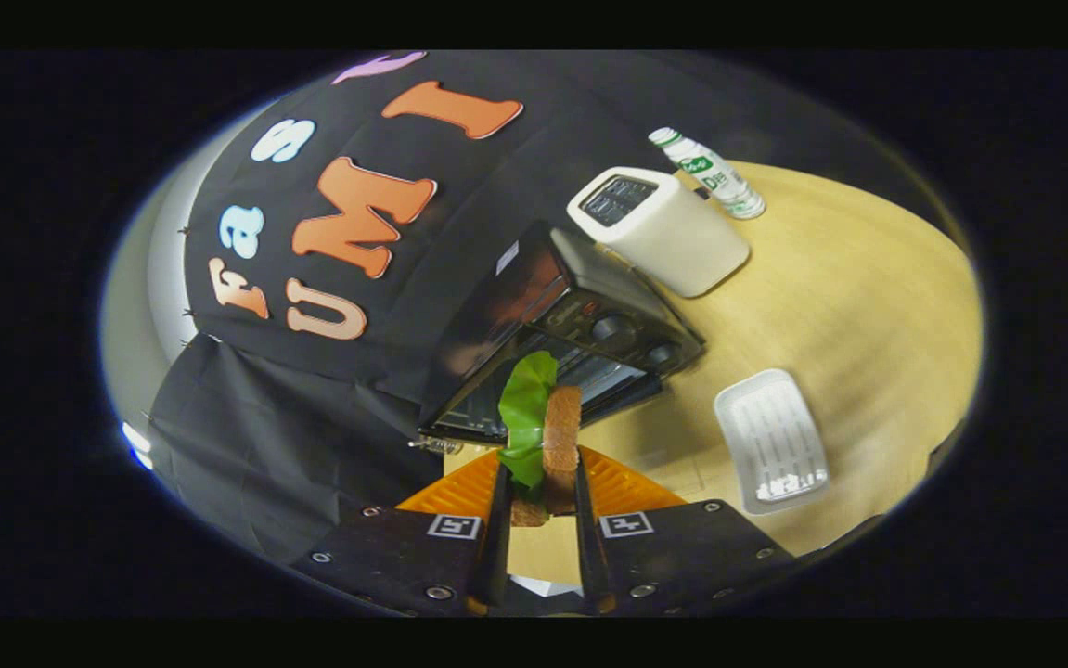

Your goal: Open the toaster oven, put the food inside, and close the toaster oven door.

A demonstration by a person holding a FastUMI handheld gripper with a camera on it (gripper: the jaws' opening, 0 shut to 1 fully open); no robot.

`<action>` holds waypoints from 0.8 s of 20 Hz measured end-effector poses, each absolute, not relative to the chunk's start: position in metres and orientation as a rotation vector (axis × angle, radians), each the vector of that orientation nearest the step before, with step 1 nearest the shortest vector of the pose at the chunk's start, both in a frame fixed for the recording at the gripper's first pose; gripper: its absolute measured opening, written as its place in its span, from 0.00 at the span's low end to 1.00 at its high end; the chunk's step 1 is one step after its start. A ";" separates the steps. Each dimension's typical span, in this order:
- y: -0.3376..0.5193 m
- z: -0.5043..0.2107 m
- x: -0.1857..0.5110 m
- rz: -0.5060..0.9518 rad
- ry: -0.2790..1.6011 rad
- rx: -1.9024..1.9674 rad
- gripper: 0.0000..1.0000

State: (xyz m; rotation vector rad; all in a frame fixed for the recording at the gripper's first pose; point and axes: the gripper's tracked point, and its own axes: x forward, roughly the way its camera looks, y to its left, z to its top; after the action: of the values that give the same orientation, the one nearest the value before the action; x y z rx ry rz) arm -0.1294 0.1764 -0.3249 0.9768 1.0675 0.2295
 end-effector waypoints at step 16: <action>0.274 -0.378 -0.073 0.093 0.858 1.239 0.32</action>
State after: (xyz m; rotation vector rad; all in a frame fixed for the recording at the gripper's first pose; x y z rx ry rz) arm -0.0729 0.2739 -0.3784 1.2394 0.8577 0.0931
